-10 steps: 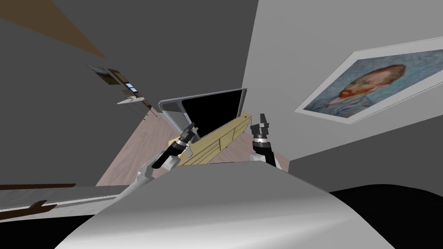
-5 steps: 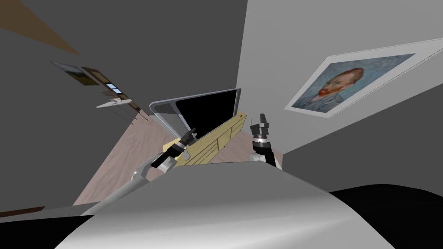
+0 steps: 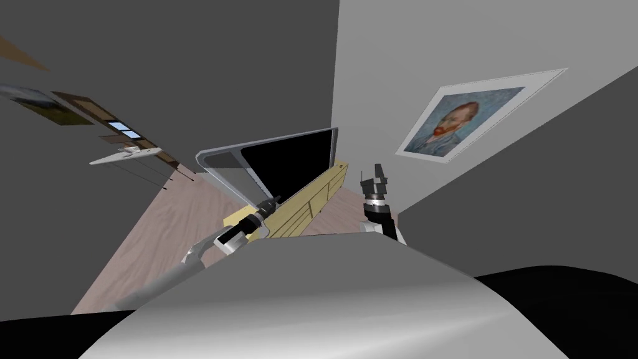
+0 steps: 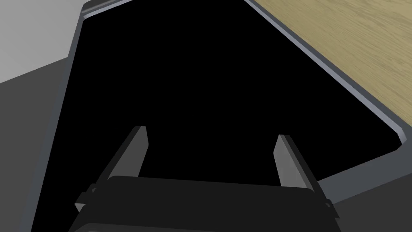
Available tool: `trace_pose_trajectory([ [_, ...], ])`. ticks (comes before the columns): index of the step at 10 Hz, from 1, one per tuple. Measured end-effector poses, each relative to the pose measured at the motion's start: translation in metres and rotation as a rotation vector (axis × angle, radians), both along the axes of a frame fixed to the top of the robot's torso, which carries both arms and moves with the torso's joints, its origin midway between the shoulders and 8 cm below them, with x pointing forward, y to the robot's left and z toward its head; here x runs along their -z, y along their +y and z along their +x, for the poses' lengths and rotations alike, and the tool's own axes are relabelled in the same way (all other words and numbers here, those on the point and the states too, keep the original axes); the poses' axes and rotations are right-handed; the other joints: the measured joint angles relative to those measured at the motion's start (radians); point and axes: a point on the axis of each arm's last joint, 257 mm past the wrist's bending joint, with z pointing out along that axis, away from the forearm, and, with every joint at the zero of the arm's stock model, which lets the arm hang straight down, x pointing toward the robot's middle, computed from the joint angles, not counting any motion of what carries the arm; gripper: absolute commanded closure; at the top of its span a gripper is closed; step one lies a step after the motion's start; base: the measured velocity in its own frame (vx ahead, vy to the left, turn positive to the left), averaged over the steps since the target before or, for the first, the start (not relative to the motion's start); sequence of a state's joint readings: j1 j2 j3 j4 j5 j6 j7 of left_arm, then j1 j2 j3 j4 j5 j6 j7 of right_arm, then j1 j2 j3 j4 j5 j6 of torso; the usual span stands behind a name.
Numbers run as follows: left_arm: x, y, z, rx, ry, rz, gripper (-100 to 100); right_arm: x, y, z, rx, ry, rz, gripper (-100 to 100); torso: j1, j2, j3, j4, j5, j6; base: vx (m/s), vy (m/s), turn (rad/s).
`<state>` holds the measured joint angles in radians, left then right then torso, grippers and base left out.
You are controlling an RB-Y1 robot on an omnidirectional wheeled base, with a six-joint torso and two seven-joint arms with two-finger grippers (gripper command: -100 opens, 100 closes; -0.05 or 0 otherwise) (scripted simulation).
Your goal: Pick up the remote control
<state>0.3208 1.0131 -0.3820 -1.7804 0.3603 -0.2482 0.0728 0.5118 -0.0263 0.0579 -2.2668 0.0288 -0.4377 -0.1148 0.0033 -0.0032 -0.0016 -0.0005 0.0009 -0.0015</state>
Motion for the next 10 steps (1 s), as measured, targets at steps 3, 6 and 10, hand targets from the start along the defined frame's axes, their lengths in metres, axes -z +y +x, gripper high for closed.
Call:
trace_pose_trajectory([
  [3,0.054,0.047,-0.024,-0.051,0.156,0.079,-100,0.0,0.0,0.0,0.0,0.0,0.0,0,0.0,-0.001,0.0,0.0,0.0,0.0,0.013,0.014,-0.119],
  [6,0.092,0.079,-0.047,-0.094,0.277,0.14,-100,0.0,0.0,0.0,0.0,0.0,0.0,0,0.0,-0.001,-0.001,0.0,0.0,0.0,0.023,0.014,-0.15],
  [10,0.137,0.135,-0.094,-0.17,0.461,0.235,-100,0.0,0.0,0.0,0.0,0.0,0.0,0,-0.001,-0.001,-0.001,0.0,0.0,-0.001,0.029,0.01,-0.099],
])
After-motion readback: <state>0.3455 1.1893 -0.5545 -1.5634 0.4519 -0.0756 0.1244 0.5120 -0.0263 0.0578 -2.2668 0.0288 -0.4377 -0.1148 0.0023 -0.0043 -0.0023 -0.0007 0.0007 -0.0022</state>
